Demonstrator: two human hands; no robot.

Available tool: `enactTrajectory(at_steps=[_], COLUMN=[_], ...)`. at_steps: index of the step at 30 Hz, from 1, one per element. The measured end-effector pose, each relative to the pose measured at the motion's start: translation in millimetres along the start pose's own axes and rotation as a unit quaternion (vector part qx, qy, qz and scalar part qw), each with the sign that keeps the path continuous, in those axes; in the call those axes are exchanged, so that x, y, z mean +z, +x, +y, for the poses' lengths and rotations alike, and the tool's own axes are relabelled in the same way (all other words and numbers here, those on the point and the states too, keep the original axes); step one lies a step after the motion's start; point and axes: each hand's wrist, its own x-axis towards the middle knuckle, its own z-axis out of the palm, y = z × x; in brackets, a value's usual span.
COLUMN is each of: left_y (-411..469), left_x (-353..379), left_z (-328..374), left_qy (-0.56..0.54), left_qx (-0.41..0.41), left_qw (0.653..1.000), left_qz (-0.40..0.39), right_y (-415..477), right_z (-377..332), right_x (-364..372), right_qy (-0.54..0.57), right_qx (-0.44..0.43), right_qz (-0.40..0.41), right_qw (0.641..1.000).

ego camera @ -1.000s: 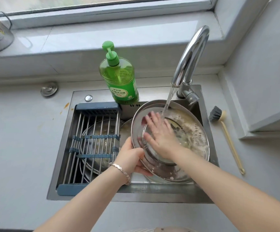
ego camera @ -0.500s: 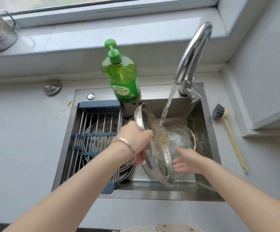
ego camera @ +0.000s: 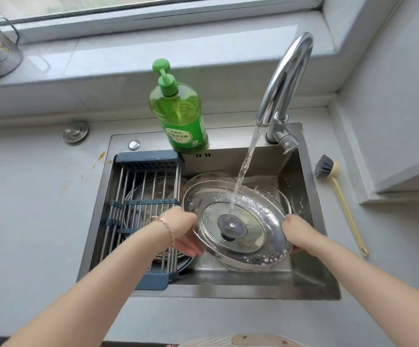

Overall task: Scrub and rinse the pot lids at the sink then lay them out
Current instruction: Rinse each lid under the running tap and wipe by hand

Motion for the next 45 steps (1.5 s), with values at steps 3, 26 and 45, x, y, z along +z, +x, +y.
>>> enactTrajectory(at_steps=[3,26,45], left_y=[24.0,5.4,-0.5], left_x=[15.9,39.0,32.6], left_z=[-27.7,-22.5,-11.7], left_qy=[-0.062,-0.152,-0.212], left_qx=[-0.033,0.238,0.284], left_qw=[0.997,0.932,0.892], left_qz=[-0.017,0.226,0.281], right_y=[-3.8,-4.2,-22.9], right_z=[-8.2,-57.7,-66.4], right_x=[-24.3,15.1,60.1], right_qy=[-0.097,-0.293,-0.332], right_qx=[-0.060,-0.298,-0.612], right_qz=[0.118,0.335,0.133], right_qw=[0.986,0.845,0.706])
